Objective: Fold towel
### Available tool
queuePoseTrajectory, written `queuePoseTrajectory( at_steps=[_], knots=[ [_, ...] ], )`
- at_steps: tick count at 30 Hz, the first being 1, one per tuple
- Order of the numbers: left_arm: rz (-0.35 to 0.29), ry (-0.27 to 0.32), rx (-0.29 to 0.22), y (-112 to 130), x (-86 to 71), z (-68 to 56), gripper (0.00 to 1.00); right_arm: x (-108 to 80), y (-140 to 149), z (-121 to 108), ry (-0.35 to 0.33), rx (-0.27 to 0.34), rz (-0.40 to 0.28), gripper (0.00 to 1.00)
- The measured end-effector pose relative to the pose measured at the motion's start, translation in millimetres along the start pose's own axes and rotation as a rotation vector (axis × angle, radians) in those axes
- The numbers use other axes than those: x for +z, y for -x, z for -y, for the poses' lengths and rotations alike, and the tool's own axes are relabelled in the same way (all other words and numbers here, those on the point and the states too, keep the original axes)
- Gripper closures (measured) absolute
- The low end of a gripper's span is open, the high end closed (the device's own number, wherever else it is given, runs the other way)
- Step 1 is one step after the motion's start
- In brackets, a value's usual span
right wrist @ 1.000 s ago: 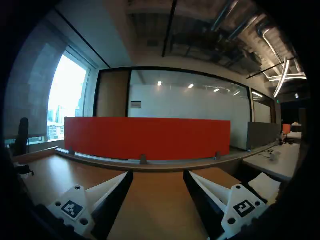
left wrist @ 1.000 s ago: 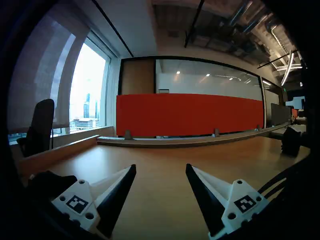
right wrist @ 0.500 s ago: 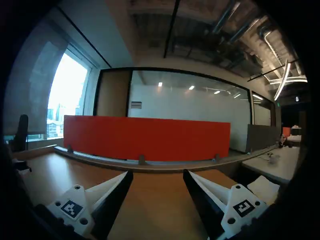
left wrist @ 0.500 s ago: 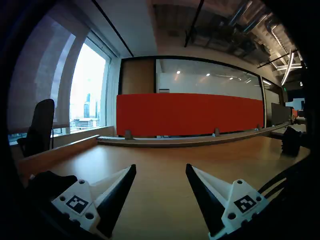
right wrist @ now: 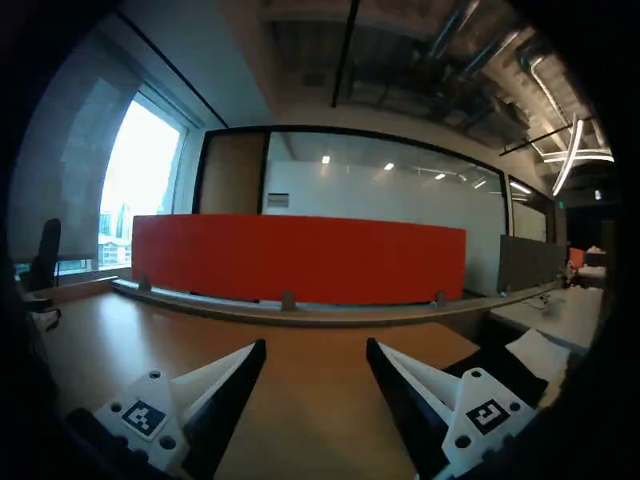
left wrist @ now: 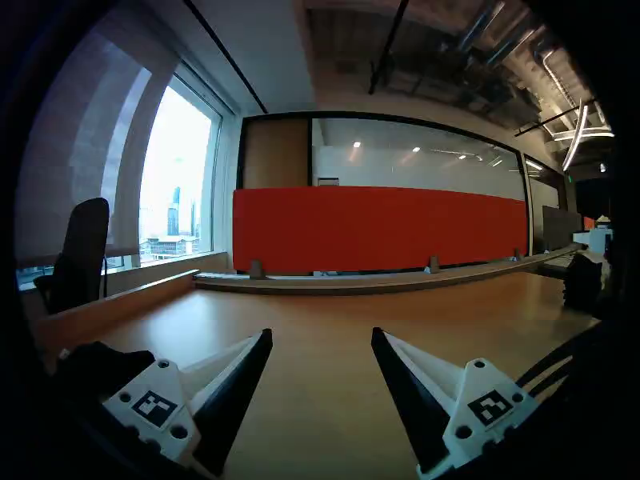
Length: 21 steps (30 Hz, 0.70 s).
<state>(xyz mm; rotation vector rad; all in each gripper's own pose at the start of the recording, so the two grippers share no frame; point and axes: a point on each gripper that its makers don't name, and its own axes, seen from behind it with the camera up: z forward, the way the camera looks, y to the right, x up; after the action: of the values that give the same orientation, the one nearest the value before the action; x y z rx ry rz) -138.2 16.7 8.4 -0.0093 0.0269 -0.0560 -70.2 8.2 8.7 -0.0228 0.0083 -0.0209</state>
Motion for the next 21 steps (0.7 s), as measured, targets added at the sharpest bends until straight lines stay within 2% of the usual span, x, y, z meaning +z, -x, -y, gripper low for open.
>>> queuePoseTrajectory(
  at_steps=[11, 21],
  knots=[
    [0.000, 0.000, 0.000, 0, 0.1, -0.3, 0.08, -6.3, 44, -13, 0.007, -0.008, 0.039, 0.03],
    [0.000, 0.000, 0.000, -1, 0.5, -0.5, 0.08, -2.4, 64, -11, -0.010, -0.012, 0.047, 0.03]
  ],
)
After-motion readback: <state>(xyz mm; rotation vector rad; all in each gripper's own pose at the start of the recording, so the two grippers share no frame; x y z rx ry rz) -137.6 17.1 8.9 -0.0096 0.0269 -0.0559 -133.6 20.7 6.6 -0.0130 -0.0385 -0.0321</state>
